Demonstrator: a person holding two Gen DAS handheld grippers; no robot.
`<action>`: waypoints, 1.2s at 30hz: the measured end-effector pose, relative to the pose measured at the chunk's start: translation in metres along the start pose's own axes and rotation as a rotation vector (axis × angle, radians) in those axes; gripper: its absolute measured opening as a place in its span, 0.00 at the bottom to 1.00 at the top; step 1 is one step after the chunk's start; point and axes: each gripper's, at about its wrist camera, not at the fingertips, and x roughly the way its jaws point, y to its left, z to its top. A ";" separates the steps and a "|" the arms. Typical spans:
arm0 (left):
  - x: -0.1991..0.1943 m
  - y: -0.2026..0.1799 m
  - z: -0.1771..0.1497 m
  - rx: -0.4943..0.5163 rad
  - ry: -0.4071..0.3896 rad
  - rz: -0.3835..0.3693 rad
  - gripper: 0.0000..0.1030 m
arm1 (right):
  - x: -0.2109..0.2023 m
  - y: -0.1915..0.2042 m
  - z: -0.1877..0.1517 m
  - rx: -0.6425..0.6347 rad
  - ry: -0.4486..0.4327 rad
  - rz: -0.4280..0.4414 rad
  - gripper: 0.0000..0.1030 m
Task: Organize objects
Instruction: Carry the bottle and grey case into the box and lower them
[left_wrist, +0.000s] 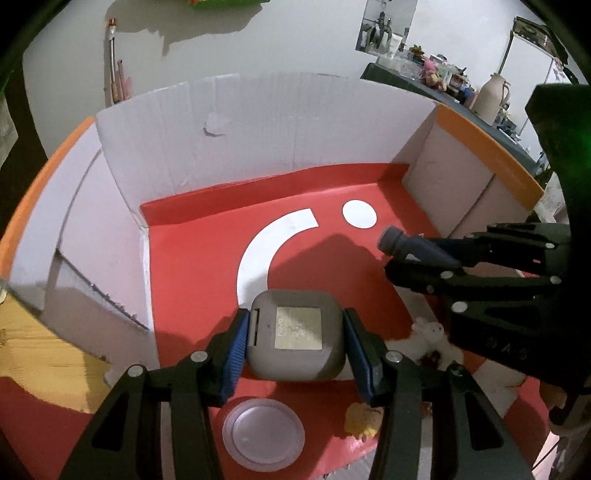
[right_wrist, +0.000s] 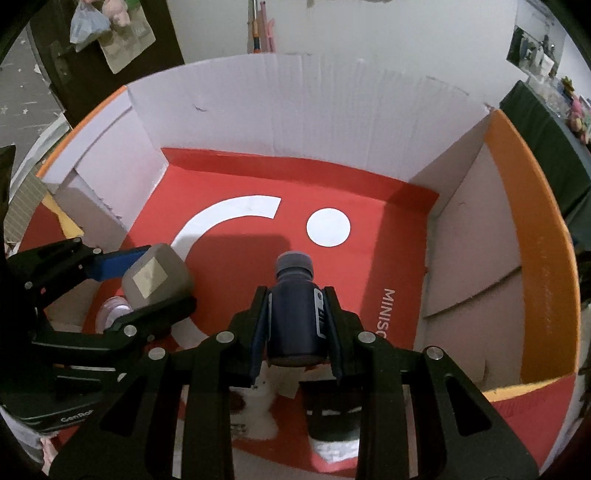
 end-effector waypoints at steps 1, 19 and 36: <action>0.001 0.000 0.000 -0.001 0.003 -0.001 0.50 | 0.001 0.000 0.001 -0.002 0.007 0.000 0.26; 0.007 -0.006 0.001 0.029 0.042 0.020 0.51 | 0.002 -0.010 -0.008 -0.008 0.055 -0.009 0.26; 0.008 -0.008 0.002 0.050 0.051 0.045 0.51 | -0.011 -0.016 -0.019 -0.040 0.059 -0.049 0.26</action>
